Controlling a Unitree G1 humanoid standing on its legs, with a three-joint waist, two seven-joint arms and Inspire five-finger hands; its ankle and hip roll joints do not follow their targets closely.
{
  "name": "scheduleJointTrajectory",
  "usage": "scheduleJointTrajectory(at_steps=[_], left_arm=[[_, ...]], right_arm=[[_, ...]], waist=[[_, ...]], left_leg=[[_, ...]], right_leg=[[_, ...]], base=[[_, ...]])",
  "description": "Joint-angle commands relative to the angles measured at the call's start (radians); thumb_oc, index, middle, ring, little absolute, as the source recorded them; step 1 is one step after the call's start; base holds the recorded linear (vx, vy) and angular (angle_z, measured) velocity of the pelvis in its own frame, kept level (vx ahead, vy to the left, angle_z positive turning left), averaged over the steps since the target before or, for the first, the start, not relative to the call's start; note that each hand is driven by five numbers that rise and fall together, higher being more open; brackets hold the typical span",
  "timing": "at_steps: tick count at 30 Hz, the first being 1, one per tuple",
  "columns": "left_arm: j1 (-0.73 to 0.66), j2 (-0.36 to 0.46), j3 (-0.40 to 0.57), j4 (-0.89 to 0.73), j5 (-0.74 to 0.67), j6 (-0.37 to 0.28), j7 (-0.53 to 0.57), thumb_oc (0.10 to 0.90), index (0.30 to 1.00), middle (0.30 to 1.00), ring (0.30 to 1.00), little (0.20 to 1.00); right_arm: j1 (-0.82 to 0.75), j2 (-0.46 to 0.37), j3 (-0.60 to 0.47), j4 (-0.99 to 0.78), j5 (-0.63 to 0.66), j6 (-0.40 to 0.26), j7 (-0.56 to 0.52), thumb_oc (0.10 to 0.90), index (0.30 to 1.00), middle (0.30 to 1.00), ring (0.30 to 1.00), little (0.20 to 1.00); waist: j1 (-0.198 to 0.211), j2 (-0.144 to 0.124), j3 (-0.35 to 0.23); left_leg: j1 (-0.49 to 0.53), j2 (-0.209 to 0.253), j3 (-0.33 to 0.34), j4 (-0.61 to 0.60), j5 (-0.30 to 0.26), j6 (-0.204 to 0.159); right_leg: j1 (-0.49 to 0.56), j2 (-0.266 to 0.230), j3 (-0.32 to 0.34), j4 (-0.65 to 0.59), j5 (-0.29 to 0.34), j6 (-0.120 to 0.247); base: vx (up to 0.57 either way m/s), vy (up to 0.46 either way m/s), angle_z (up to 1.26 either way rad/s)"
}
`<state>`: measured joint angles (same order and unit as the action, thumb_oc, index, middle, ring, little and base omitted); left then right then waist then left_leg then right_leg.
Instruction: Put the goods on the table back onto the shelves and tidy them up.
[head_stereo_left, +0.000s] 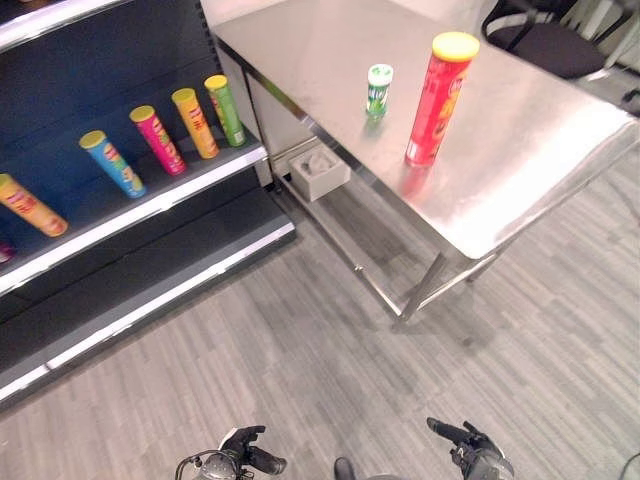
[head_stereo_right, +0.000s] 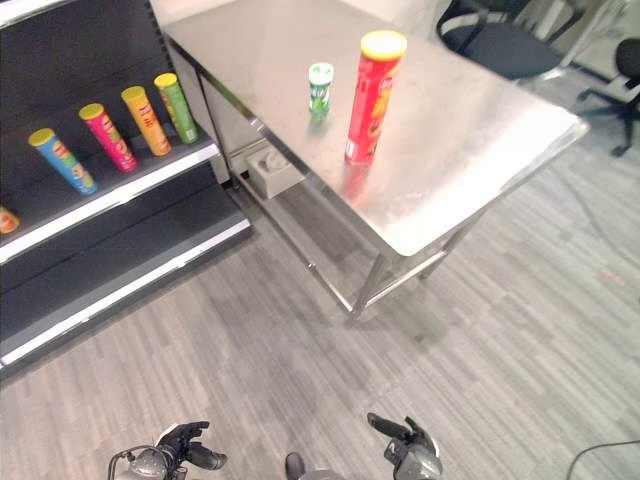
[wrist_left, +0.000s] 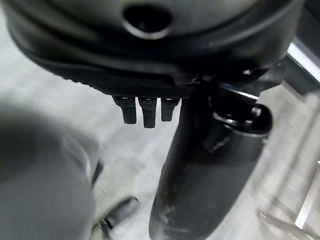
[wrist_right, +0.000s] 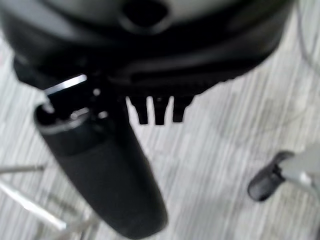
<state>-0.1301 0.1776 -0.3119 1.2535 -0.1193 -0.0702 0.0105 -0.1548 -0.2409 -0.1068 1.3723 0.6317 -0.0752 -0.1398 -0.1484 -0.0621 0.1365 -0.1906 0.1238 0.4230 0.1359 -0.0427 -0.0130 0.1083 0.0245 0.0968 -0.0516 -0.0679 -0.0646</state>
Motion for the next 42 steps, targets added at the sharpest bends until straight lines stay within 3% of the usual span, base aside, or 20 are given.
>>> scheduleJointTrajectory(at_steps=[1,3,6,10,13,14,15,16,18,20,21,23,26,27,30,32,33,36,39,42], left_arm=[[-0.048,-0.055,0.043,0.059,-0.094,-0.040,0.025,0.800,0.900,0.900,0.900,0.900],[-0.051,-0.057,0.052,0.070,-0.109,-0.056,0.041,0.800,0.900,0.900,0.900,0.900],[-0.044,-0.049,0.084,0.071,-0.148,-0.064,0.055,0.800,0.900,0.900,0.900,0.900],[-0.085,-0.032,0.015,0.056,-0.034,-0.065,0.044,0.800,0.900,0.900,0.900,0.900],[-0.114,-0.016,-0.032,0.052,0.060,-0.056,0.035,0.800,0.900,0.900,0.900,0.900],[-0.120,-0.012,-0.035,0.048,0.059,-0.054,0.033,0.800,0.900,0.900,0.900,0.900],[-0.124,0.003,-0.023,0.048,0.042,-0.052,0.029,0.800,0.900,0.900,0.900,0.900],[-0.120,0.005,-0.017,0.055,0.037,-0.048,0.026,0.800,0.900,0.900,0.900,0.900],[-0.112,0.009,-0.015,0.059,0.034,-0.045,0.021,0.800,0.900,0.900,0.900,0.900],[-0.103,0.015,-0.019,0.057,0.032,-0.043,0.012,0.800,0.900,0.900,0.900,0.900],[-0.101,0.016,-0.034,0.054,0.044,-0.042,0.005,0.800,0.900,0.900,0.900,0.900],[-0.098,0.012,-0.051,0.051,0.051,-0.043,-0.004,0.800,0.900,0.900,0.900,0.900],[-0.097,-0.005,-0.085,0.048,0.075,-0.045,-0.014,0.800,0.900,0.900,0.900,0.900],[-0.100,-0.010,-0.091,0.042,0.101,-0.047,-0.011,0.800,0.900,0.900,0.900,0.900],[-0.104,-0.018,-0.127,0.014,0.152,-0.060,-0.008,0.800,0.900,0.900,0.900,0.900],[-0.126,-0.017,-0.177,-0.033,0.191,-0.071,-0.010,0.800,0.900,0.900,0.900,0.900],[-0.148,-0.004,-0.197,-0.060,0.208,-0.072,-0.009,0.800,0.900,0.900,0.900,0.900],[-0.171,0.000,-0.179,-0.044,0.200,-0.068,0.003,0.800,0.900,0.900,0.900,0.900],[-0.151,0.000,-0.101,0.008,0.158,-0.062,0.017,0.800,0.900,0.900,0.900,0.900],[-0.126,-0.001,-0.077,0.031,0.154,-0.062,0.027,0.800,0.900,0.900,0.900,0.900]], right_arm=[[0.084,-0.070,-0.038,0.054,0.002,-0.004,-0.022,0.800,0.900,0.900,0.900,0.900],[0.077,-0.070,-0.031,0.066,-0.006,-0.005,-0.030,0.800,0.900,0.900,0.900,0.900],[0.061,-0.075,-0.036,0.054,0.000,-0.004,-0.028,0.800,0.900,0.900,0.900,0.900],[0.057,-0.071,-0.046,0.022,0.005,-0.003,-0.017,0.800,0.900,0.900,0.900,0.900],[0.040,-0.064,-0.037,0.027,-0.016,0.009,0.002,0.800,0.900,0.900,0.900,0.900],[0.034,-0.063,-0.040,0.030,-0.017,0.009,0.005,0.800,0.900,0.900,0.900,0.900],[0.031,-0.060,-0.044,0.030,-0.012,0.004,0.007,0.800,0.900,0.900,0.900,0.900],[0.033,-0.052,-0.040,0.028,-0.019,0.001,0.004,0.800,0.900,0.900,0.900,0.900],[0.039,-0.046,-0.038,0.030,-0.022,0.002,0.005,0.800,0.900,0.900,0.900,0.900],[0.045,-0.044,-0.031,0.041,-0.029,-0.002,0.004,0.800,0.900,0.900,0.900,0.900],[0.043,-0.038,-0.021,0.055,-0.037,-0.007,-0.002,0.800,0.900,0.900,0.900,0.900],[0.046,-0.036,-0.012,0.064,-0.039,-0.012,-0.008,0.800,0.900,0.900,0.900,0.900],[0.059,-0.036,0.002,0.066,-0.043,-0.013,-0.009,0.800,0.900,0.900,0.900,0.900],[0.064,-0.039,0.006,0.073,-0.032,-0.014,-0.009,0.800,0.900,0.900,0.900,0.900],[0.063,-0.051,0.006,0.070,-0.037,-0.024,-0.017,0.800,0.900,0.900,0.900,0.900],[0.053,-0.063,0.013,0.053,-0.038,-0.034,-0.021,0.800,0.900,0.900,0.900,0.900],[0.029,-0.070,0.029,0.029,-0.034,-0.044,-0.027,0.800,0.900,0.900,0.900,0.900],[0.019,-0.062,0.063,0.011,-0.052,-0.042,-0.019,0.800,0.900,0.900,0.900,0.900],[0.027,-0.057,0.100,-0.011,-0.118,-0.029,-0.004,0.800,0.900,0.900,0.900,0.900],[0.040,-0.063,0.103,-0.004,-0.154,-0.023,-0.008,0.800,0.900,0.900,0.900,0.900]], waist=[[0.033,0.098,-0.016],[0.053,0.079,-0.009],[0.067,0.092,-0.026],[0.036,0.113,-0.033],[-0.004,0.120,-0.022],[-0.010,0.124,-0.014],[-0.010,0.131,-0.001],[-0.008,0.135,-0.001],[-0.015,0.136,-0.003],[-0.028,0.136,-0.004],[-0.034,0.134,0.000],[-0.029,0.137,0.000],[-0.039,0.140,-0.010],[-0.036,0.143,-0.012],[-0.022,0.139,-0.014],[-0.008,0.114,0.000],[0.017,0.085,0.017],[0.032,0.072,0.023],[0.041,0.047,-0.012],[0.059,0.047,-0.028]], left_leg=[[0.075,0.098,-0.139,-0.144,0.163,-0.115],[-0.006,0.134,-0.258,-0.215,0.202,-0.127],[0.001,0.157,-0.202,-0.208,0.198,-0.148],[0.018,0.077,-0.152,-0.202,0.175,-0.122],[0.070,0.009,-0.090,-0.221,0.135,-0.078],[0.084,-0.008,-0.064,-0.223,0.123,-0.067],[0.111,-0.018,0.007,-0.223,0.096,-0.057],[0.134,-0.024,0.033,-0.223,0.063,-0.065],[0.137,-0.026,0.057,-0.223,0.060,-0.065],[0.139,-0.018,0.103,-0.223,0.058,-0.068],[0.148,-0.024,0.134,-0.223,0.034,-0.065],[0.163,-0.038,0.153,-0.223,0.001,-0.058],[0.183,-0.052,0.145,-0.223,-0.026,-0.047],[0.198,-0.060,0.150,-0.223,-0.030,-0.043],[0.224,-0.065,0.175,-0.197,-0.030,-0.045],[0.174,-0.029,0.193,-0.040,-0.029,-0.074],[0.105,0.024,0.167,0.131,-0.014,-0.101],[0.048,0.062,0.129,0.206,-0.015,-0.105],[0.059,0.096,0.112,0.074,-0.011,-0.088],[0.070,0.147,0.027,-0.077,0.107,-0.119]], right_leg=[[-0.147,-0.088,-0.068,0.033,0.022,0.141],[-0.143,-0.106,-0.006,0.042,-0.001,0.147],[-0.127,-0.148,0.093,0.040,-0.026,0.182],[-0.161,-0.220,0.127,0.083,-0.008,0.226],[-0.242,-0.256,0.169,0.189,0.085,0.241],[-0.271,-0.265,0.161,0.225,0.127,0.235],[-0.313,-0.299,0.069,0.258,0.180,0.214],[-0.319,-0.316,-0.020,0.281,0.160,0.212],[-0.328,-0.306,-0.071,0.297,0.147,0.216],[-0.360,-0.221,-0.118,0.298,0.083,0.217],[-0.400,-0.125,-0.169,0.277,0.047,0.221],[-0.409,-0.087,-0.266,0.221,0.043,0.210],[-0.399,-0.051,-0.278,0.189,0.037,0.195],[-0.374,-0.024,-0.245,0.142,0.048,0.191],[-0.334,-0.026,-0.254,0.101,0.054,0.183],[-0.280,-0.034,-0.247,0.073,0.050,0.170],[-0.248,-0.035,-0.232,0.055,0.037,0.150],[-0.223,-0.042,-0.220,0.047,0.019,0.141],[-0.211,-0.093,-0.208,0.053,0.014,0.165],[-0.217,-0.108,-0.176,0.069,-0.003,0.166]], base=[[0.38,0.242,-0.78],[0.33,0.209,-0.96],[0.52,0.483,-2.01],[0.31,0.411,-0.36],[0.29,0.427,-0.41],[0.27,0.459,-1.12],[0.28,0.453,-1.28],[0.24,0.405,-1.41],[0.07,0.158,-1.12],[0.03,0.157,-0.64],[0.07,0.137,-0.13],[0.07,0.068,-0.91],[0.14,-0.034,-0.14],[0.15,-0.007,0.22],[0.11,-0.048,-0.15],[0.11,-0.197,-0.13],[0.07,-0.187,0.02],[0.07,-0.069,-0.31],[0.21,0.180,-0.03],[0.21,0.294,-0.46]])
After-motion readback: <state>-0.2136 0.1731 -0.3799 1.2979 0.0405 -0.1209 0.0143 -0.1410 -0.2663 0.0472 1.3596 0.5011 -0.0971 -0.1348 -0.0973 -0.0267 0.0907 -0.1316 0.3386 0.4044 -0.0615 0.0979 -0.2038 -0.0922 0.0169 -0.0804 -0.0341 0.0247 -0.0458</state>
